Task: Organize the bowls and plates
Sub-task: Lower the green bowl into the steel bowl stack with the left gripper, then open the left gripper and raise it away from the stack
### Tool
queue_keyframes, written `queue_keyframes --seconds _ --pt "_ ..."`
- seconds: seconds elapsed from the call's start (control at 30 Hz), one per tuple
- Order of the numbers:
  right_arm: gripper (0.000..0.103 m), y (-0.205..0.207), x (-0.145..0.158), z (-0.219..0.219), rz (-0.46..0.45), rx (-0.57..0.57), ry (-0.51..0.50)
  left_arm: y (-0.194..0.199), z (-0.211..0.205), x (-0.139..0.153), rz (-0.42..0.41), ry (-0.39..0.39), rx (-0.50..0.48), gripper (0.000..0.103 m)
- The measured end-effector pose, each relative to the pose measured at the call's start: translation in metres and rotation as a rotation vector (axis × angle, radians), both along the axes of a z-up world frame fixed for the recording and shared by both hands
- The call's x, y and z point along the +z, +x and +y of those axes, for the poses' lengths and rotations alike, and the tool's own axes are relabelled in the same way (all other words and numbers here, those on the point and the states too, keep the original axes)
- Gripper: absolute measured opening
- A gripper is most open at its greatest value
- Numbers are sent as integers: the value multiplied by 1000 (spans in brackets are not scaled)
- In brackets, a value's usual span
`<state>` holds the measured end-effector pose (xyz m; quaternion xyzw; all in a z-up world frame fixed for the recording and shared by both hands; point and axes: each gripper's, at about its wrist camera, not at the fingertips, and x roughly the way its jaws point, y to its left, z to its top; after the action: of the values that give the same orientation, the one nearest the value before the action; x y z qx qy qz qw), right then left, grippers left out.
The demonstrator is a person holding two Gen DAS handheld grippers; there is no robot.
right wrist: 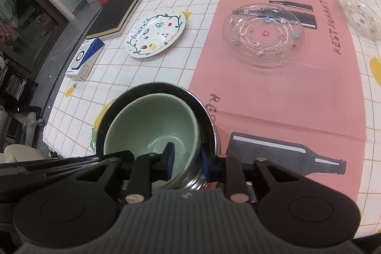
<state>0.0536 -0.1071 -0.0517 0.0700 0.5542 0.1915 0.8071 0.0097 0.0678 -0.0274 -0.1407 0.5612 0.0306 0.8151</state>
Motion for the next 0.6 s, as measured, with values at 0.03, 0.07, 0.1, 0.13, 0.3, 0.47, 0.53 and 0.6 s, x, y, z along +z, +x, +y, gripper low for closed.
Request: queue_keyframes --seconds 0.03,0.07,0.1,0.13,0.3,0.47,0.53,0.6 --pt "22 1 0 0 1 0 -2 0 0 0 2 0 1 17" --pt "22 1 0 0 3 0 -3 1 0 0 3 1 1 17" --pt "22 1 1 0 7 -1 -2 1 0 0 4 2 1 18" --pt "22 1 1 0 11 -3 -1 1 0 0 5 3 1 18" --pt "28 2 5 -1 6 -2 5 1 0 5 -10 18 -3 19" --pt "34 2 16 -3 -28 1 13 3 4 12 -27 19 1 22" --pt "35 2 17 -6 -24 2 22 4 5 14 -32 19 -1 23" --pt "36 0 20 -8 -33 5 26 4 5 15 -38 13 -6 24"
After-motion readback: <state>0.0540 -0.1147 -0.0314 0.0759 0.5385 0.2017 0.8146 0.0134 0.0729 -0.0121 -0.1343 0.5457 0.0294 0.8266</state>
